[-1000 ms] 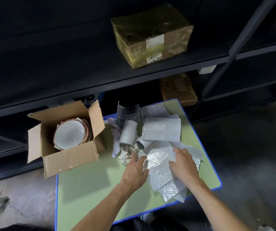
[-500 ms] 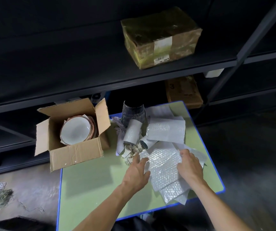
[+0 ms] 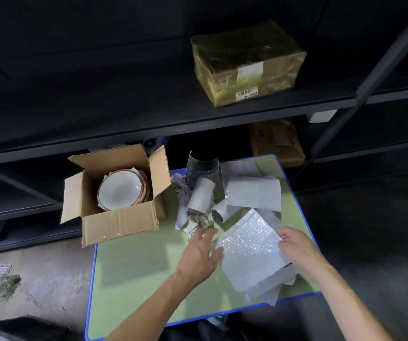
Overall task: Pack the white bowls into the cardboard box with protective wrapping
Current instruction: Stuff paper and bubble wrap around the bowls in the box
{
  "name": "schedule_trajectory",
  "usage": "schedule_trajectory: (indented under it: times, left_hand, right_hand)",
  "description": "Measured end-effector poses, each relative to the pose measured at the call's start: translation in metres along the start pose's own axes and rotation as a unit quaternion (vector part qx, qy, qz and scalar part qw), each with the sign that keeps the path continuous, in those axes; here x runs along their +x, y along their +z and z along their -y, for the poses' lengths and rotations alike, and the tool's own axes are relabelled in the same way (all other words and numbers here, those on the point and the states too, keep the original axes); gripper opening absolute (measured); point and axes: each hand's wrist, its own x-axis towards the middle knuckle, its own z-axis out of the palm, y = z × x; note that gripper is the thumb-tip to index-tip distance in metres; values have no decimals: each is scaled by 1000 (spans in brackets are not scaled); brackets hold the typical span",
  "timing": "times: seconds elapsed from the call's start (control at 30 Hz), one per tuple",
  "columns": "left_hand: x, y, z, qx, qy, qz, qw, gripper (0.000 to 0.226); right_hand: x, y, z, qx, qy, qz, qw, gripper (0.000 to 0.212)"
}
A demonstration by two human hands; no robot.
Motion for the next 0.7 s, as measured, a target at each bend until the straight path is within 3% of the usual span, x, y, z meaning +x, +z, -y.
schedule_trajectory:
  times: [0.13, 0.3, 0.53, 0.7]
  left_hand:
    - [0, -12, -7, -30, -17, 8, 999, 51]
    - [-5, -31, -17, -67, -18, -25, 997, 12]
    - [-20, -87, -5, -150, 16, -100, 983, 11]
    - [-32, -134, 15, -228, 38, -127, 964, 5]
  right_hand:
    - [-10, -8, 3, 11, -7, 39, 999, 31]
    - [-34, -9, 35, 64, -69, 89, 992, 34]
    - [-46, 6, 73, 236, -118, 94, 960, 24]
    - [-53, 33, 98, 294, -120, 117, 941, 47]
